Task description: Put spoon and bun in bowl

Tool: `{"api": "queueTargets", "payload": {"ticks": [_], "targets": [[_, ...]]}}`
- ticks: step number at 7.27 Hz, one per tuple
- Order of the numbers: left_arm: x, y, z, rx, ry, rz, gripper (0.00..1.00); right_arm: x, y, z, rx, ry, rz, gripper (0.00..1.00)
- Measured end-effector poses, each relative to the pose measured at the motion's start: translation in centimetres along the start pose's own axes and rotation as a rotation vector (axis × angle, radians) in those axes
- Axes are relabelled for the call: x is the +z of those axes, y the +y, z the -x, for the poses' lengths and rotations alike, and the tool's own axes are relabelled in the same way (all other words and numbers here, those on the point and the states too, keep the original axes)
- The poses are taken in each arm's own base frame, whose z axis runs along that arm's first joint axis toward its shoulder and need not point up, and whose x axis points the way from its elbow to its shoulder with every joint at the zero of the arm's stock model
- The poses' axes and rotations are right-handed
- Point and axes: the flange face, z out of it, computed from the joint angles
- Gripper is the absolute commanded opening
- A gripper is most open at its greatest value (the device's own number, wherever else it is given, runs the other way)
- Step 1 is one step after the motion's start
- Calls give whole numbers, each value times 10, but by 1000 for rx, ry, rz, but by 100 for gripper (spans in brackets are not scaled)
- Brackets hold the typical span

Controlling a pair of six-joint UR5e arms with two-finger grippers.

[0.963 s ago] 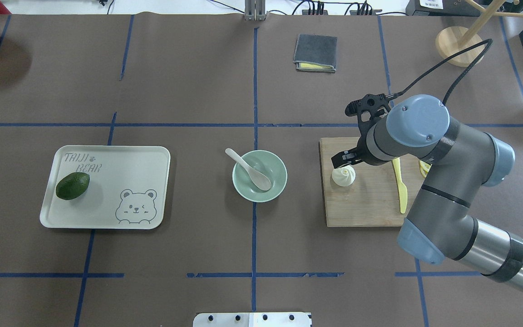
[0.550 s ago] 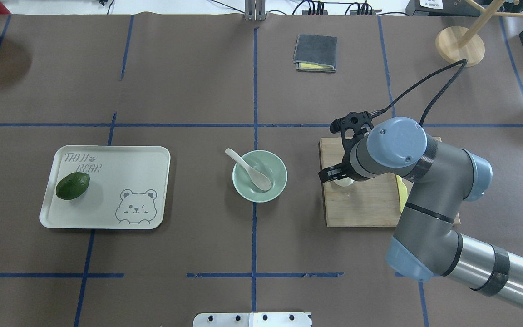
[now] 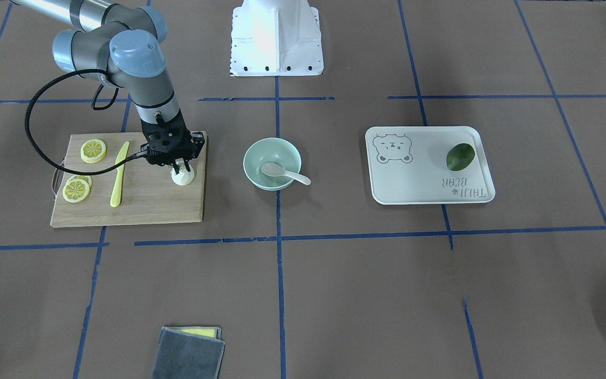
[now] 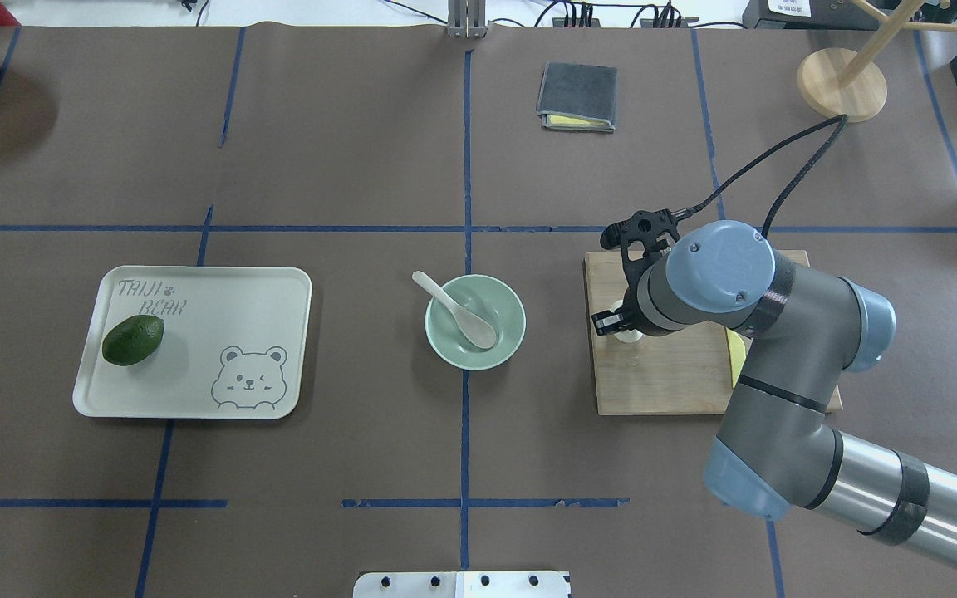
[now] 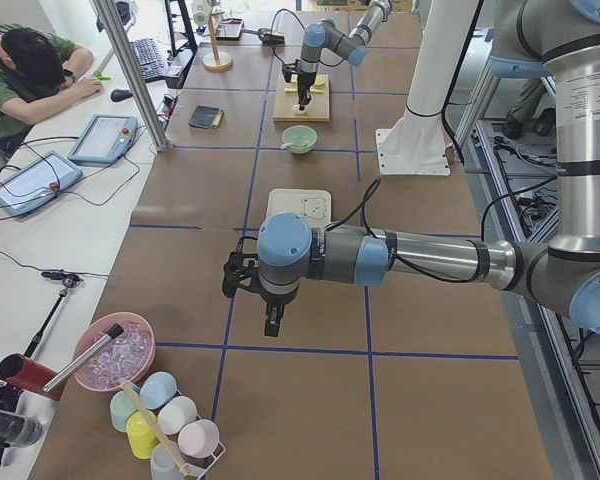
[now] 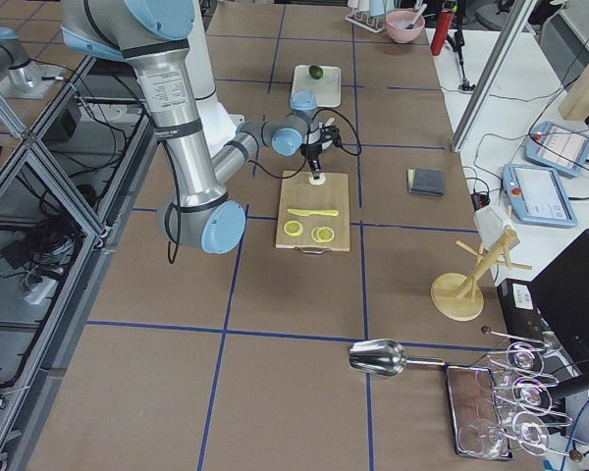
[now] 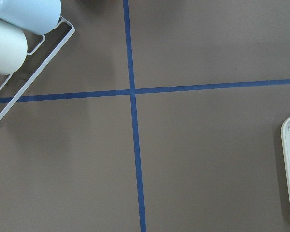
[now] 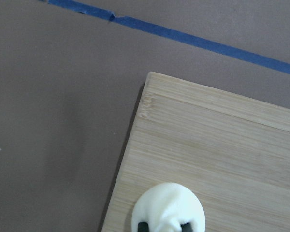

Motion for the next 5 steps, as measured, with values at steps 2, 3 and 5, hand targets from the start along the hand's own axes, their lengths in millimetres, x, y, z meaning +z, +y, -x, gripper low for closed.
{"api": "queueTargets", "payload": {"ticks": [2,3,5], "targets": [[-1,0,-1,1,0,-2,100,-16,-14,25,5,-22,-18,0],[-1,0,-1,2,0,-3,100,-32,-28,49,28,-27,-20,0],[-1,1,-1,2,-1,-3,100,-67,-61,107,98,-23,-14,0]]}}
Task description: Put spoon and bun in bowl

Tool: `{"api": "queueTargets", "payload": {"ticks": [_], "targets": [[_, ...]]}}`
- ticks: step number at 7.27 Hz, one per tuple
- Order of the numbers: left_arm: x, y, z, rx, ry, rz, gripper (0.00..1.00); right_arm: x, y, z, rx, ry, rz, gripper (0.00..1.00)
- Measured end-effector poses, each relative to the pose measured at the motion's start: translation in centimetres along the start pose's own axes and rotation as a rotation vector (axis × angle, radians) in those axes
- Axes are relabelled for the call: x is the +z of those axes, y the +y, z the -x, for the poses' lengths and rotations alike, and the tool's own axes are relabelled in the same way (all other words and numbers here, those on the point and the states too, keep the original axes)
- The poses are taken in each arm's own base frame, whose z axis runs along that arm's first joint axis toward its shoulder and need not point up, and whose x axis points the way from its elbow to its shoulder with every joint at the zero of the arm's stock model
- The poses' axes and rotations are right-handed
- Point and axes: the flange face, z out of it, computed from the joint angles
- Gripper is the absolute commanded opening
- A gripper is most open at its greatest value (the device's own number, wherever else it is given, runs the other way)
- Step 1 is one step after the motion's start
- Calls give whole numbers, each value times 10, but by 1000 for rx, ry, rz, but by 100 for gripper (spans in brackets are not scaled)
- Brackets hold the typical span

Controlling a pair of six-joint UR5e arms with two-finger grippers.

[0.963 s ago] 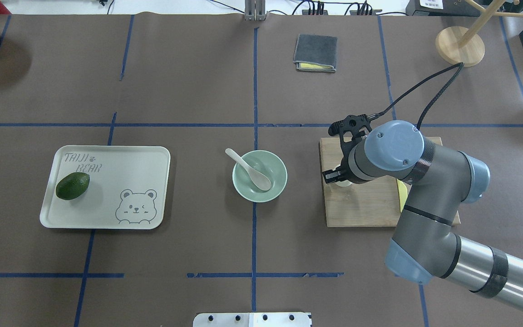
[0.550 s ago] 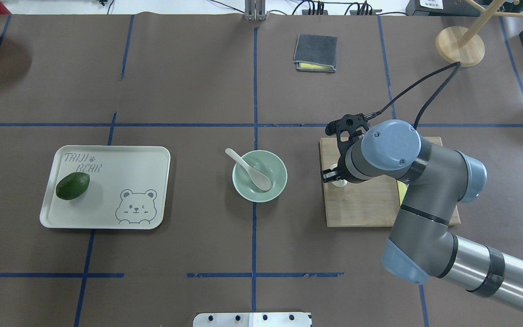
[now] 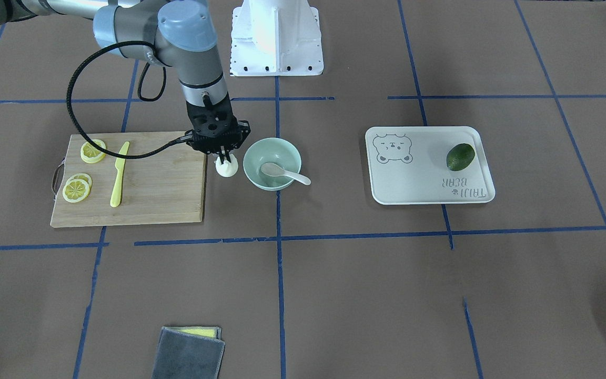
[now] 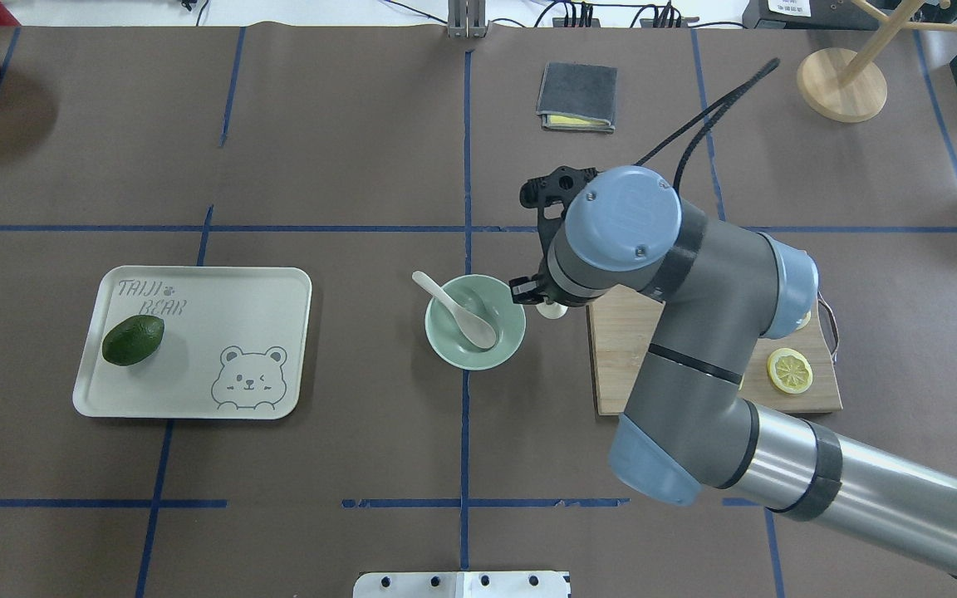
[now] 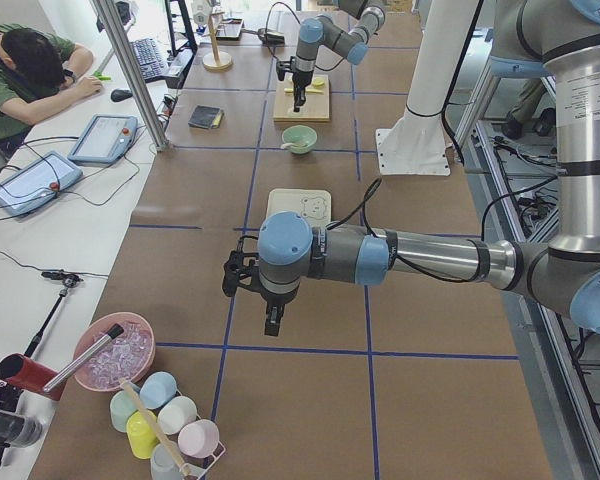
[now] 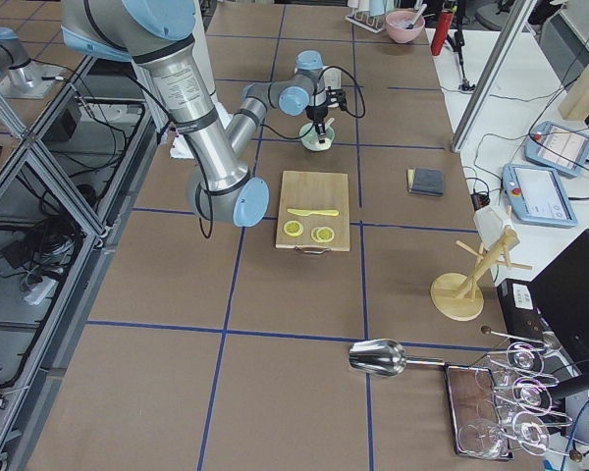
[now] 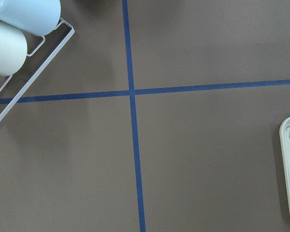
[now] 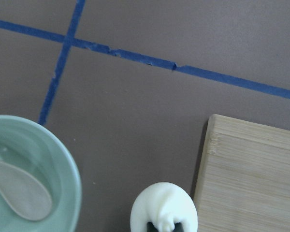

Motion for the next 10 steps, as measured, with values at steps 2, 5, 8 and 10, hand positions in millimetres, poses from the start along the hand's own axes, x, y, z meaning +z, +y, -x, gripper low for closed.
{"api": "queueTargets", "payload": {"ticks": [2,5,8,10], "targets": [[-1,0,0,0,0,-1,100,8,-13,45,42,27,10,99],[-1,1,0,-2,0,-1,100,24,9,77,63,58,-13,100],[0,1,1,-3,0,1,100,9,2,75,56,36,-25,100],[1,1,2,-6,0,4,100,-9,-46,26,9,25,-6,100]]}}
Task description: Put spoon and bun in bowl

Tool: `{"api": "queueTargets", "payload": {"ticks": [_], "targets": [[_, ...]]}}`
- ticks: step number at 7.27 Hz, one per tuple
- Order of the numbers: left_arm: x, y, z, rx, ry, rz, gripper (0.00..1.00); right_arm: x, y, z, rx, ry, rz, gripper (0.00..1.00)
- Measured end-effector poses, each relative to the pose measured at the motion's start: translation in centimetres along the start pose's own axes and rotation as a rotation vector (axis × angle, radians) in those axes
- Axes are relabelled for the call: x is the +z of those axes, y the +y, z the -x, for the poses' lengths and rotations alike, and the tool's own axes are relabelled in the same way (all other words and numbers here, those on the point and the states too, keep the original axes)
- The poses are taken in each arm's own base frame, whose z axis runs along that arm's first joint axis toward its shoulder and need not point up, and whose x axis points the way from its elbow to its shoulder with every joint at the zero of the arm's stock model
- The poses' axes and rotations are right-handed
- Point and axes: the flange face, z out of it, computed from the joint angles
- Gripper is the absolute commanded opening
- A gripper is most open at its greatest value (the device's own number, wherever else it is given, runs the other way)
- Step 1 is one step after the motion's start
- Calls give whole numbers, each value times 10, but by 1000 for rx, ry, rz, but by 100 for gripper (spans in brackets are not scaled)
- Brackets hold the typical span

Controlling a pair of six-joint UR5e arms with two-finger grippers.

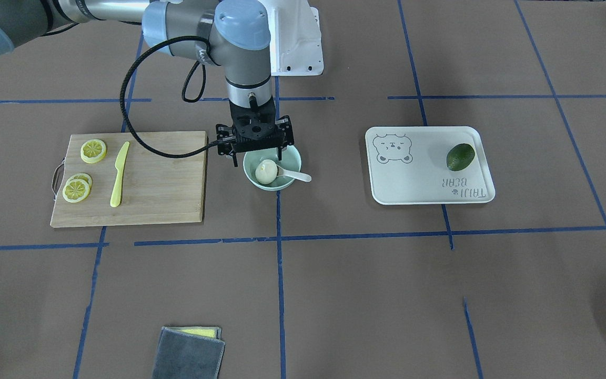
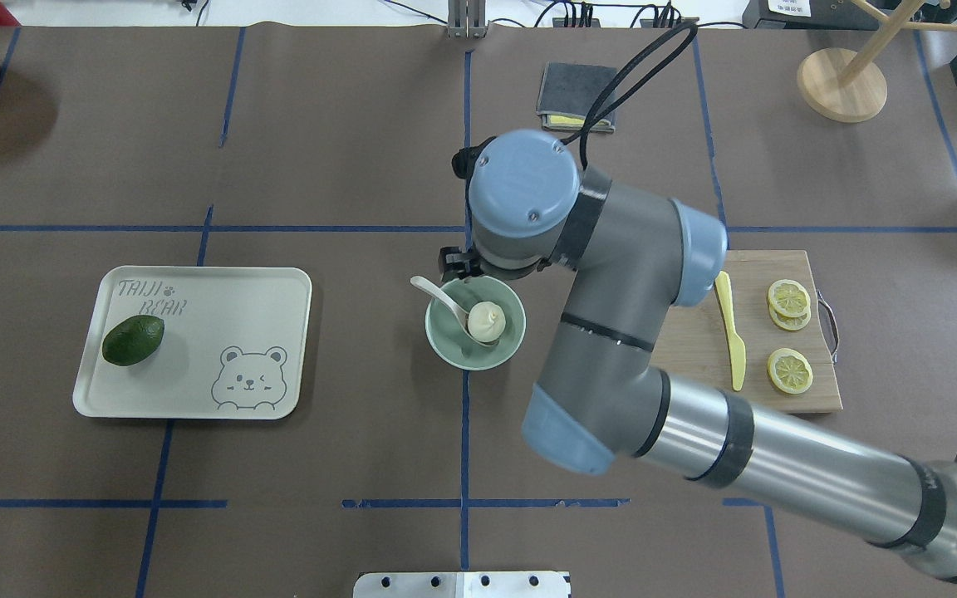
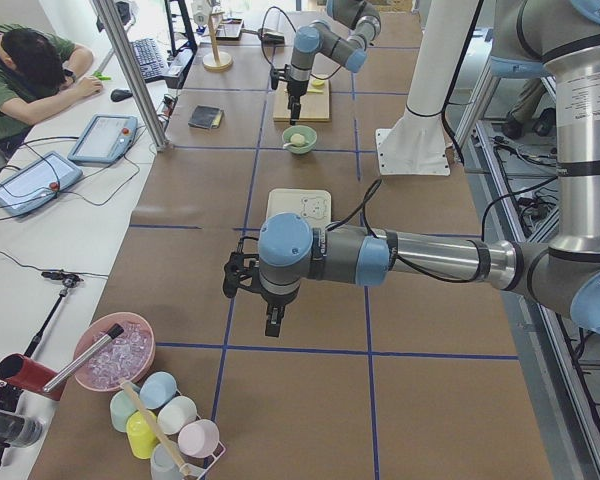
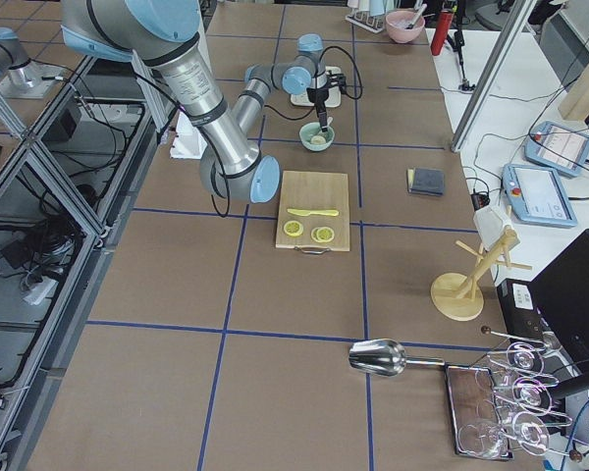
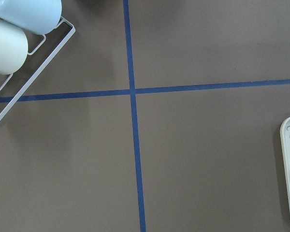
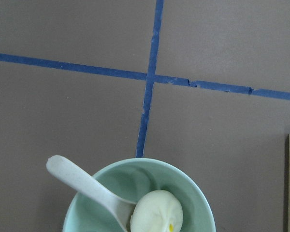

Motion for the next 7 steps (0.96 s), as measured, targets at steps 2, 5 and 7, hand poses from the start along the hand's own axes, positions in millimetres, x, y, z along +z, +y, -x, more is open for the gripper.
{"api": "queueTargets", "payload": {"ticks": [2,5,7], "targets": [[4,4,4,-6,-15,11,100,-24,-66,-109,-76,-17,41,100],[8,11,18,15,-124,27,100,-63,-113,-320,-213,-21,70,100],[10,15,21,56,-128,41,100,-82,-103,-444,-271,-12,93,100]]}}
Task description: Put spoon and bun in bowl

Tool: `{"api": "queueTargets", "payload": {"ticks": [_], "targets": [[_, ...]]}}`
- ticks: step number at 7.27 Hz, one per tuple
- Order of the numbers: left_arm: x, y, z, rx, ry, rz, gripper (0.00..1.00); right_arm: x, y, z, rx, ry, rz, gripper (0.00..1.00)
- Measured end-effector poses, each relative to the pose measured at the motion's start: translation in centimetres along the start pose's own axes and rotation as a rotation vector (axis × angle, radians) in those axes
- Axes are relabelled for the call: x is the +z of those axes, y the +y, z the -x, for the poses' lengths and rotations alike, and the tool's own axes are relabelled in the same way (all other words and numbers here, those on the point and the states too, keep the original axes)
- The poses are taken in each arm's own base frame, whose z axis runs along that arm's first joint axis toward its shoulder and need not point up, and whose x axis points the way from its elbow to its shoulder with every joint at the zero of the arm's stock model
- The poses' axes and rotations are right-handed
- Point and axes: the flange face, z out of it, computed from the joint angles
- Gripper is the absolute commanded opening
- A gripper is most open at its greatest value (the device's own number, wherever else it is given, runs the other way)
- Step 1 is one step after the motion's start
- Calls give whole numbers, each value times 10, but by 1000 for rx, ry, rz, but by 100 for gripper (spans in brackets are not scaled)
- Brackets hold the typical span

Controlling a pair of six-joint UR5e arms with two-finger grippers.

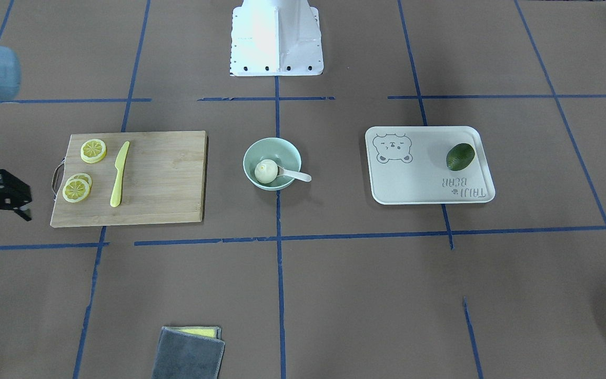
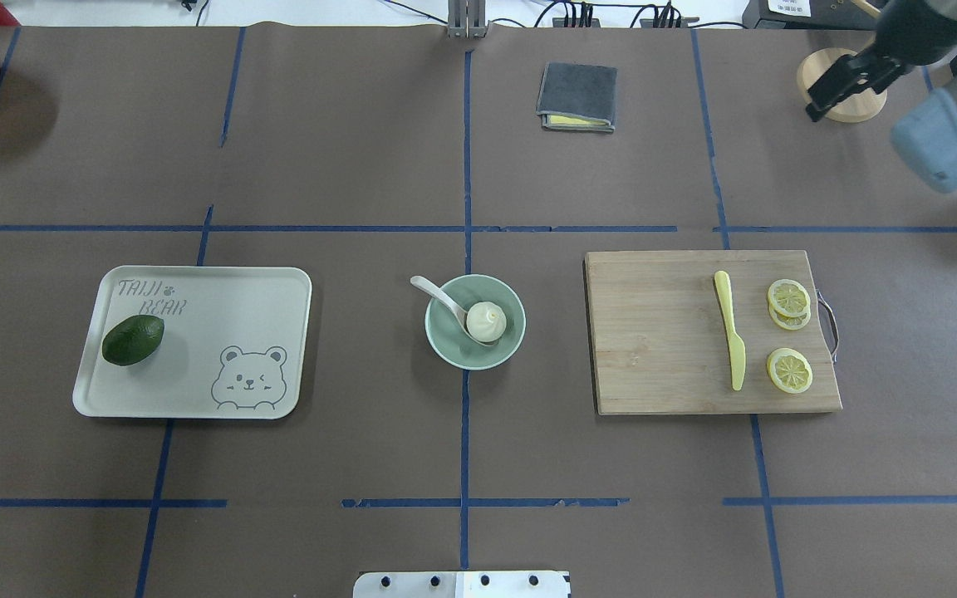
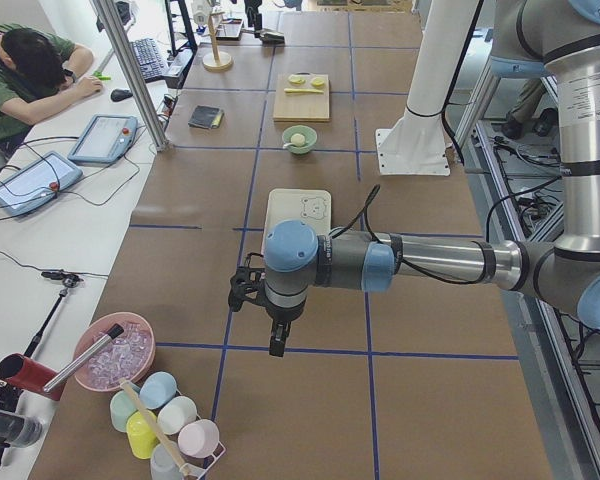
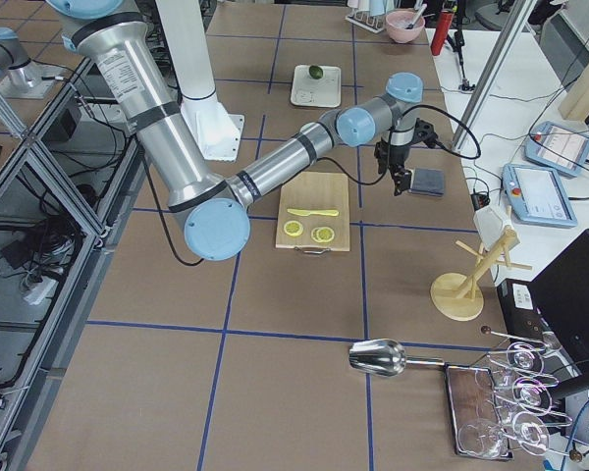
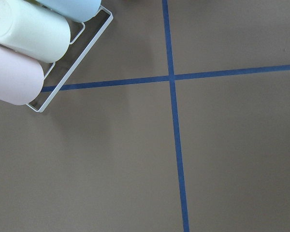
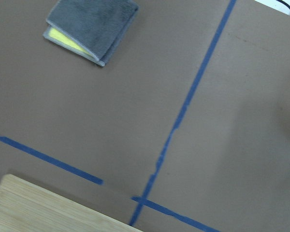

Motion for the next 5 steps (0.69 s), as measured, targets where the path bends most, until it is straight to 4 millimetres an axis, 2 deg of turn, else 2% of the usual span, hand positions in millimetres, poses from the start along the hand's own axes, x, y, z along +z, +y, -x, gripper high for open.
{"api": "queueTargets", "payload": {"ticks": [2,4,5], "targets": [[2,2,0,4,5,5,100,-18,54,-84,-1,22,78,100],[2,3,0,2,7,7,100,-12,143,-157,131,31,154,100],[3,3,0,1,18,6,100,-3,190,-184,194,33,176,100]]}}
